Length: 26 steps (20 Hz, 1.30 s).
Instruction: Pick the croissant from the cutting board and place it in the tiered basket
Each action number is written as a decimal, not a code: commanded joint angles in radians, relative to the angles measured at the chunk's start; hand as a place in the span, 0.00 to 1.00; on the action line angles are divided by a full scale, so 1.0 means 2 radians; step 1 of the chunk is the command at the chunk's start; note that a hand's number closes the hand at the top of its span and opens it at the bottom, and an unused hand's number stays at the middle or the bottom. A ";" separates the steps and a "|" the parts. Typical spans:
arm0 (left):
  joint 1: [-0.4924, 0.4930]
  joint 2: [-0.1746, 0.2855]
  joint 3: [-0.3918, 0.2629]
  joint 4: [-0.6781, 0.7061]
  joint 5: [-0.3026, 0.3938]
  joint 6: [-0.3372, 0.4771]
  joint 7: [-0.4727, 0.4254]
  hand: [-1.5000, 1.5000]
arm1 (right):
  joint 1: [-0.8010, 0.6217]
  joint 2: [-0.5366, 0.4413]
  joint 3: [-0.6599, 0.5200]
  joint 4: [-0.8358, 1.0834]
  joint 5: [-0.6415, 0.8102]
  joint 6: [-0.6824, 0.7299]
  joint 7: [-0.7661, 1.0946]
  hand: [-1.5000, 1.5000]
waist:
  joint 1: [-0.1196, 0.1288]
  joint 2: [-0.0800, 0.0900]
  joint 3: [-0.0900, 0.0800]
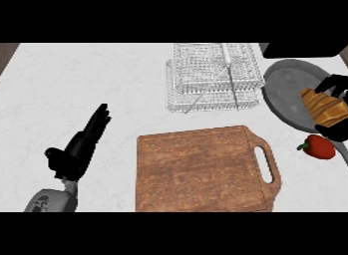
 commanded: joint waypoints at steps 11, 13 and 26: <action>-0.011 -0.018 -0.013 -0.014 -0.018 -0.002 0.018 0.50 | -0.176 -0.034 -0.115 0.062 -0.123 0.121 -0.043 1.00 | 0.020 -0.002 -0.003; -0.031 -0.036 -0.014 0.021 -0.030 0.010 0.017 0.50 | -0.193 -0.015 -0.114 0.055 -0.123 0.117 -0.013 1.00 | 0.016 -0.002 -0.003; -0.010 -0.009 0.009 -0.006 -0.004 -0.040 0.012 0.50 | -0.427 0.113 -0.060 0.224 -0.060 0.091 0.088 1.00 | 0.034 0.002 -0.003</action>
